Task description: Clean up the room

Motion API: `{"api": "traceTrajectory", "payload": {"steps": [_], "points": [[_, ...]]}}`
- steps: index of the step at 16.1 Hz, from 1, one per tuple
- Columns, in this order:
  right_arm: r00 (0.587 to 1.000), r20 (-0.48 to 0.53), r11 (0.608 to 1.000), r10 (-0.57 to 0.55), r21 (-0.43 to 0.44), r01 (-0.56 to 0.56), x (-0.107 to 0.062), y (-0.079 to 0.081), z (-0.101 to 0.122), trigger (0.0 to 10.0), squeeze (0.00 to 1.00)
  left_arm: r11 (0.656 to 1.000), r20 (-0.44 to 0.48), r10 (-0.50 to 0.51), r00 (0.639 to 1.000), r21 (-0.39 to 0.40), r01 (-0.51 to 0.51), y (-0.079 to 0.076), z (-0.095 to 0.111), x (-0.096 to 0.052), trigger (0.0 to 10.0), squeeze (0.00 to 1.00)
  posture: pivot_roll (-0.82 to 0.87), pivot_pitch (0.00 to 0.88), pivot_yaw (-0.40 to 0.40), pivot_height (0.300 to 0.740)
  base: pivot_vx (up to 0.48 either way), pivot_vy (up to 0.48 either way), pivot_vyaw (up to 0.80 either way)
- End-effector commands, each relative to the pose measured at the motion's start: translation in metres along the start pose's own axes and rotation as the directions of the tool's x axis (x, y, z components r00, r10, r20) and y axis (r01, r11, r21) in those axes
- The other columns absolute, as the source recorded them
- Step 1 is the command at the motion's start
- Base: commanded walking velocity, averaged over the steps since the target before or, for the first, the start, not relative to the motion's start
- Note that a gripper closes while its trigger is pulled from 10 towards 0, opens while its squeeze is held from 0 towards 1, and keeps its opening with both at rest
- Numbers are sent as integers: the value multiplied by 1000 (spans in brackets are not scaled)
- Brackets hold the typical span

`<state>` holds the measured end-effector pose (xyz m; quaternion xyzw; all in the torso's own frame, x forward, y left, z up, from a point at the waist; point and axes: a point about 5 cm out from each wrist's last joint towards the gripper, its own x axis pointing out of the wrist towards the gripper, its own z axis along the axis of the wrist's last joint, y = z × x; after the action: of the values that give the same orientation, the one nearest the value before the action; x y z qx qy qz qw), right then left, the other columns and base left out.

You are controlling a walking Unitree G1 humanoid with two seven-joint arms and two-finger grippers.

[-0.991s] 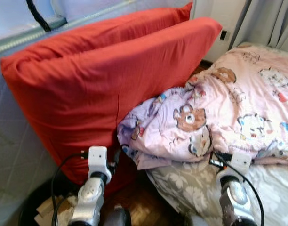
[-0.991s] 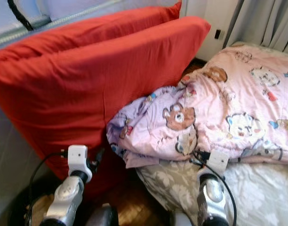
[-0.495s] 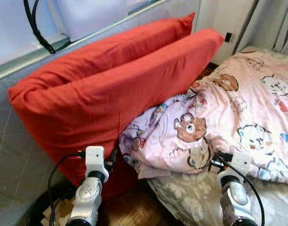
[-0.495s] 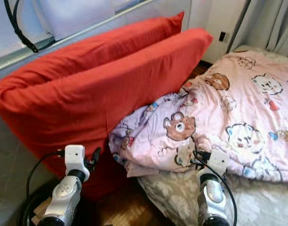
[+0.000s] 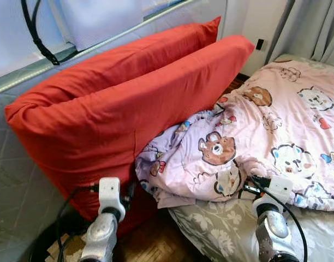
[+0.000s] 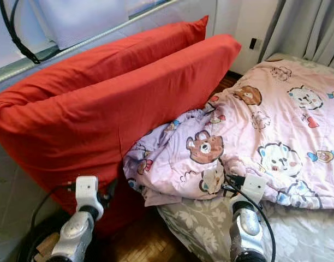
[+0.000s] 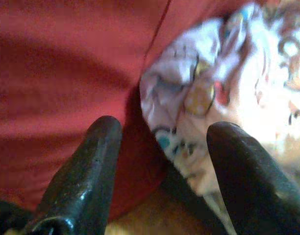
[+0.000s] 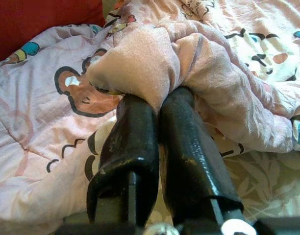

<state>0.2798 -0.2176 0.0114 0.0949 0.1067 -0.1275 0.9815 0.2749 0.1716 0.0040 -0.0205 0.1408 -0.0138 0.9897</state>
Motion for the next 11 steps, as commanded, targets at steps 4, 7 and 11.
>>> {"api": "traceTrajectory", "payload": {"steps": [4, 7, 11], "points": [[1000, 11, 1000, 7, 2, -7, -1, 3, 0, 10000, 0, 999, -281, 11, 960, 50, 3, 18, -52, -24, 10000, 0, 30, 89, 41, 740, 0, 0, 0], [1000, 13, 1000, 5, 1, -5, -1, 1, 1, 10000, 0, 998, -417, 37, 908, 69, -9, 24, -78, -42, 10000, 0, 28, 82, 41, 740, 0, 0, 0], [1000, 18, 1000, 9, -3, -9, 0, 1, 2, 10000, 0, 993, -484, 118, 867, 63, -101, 36, -95, -60, 10000, 0, 18, 75, 39, 740, 0, 0, 0]]}}
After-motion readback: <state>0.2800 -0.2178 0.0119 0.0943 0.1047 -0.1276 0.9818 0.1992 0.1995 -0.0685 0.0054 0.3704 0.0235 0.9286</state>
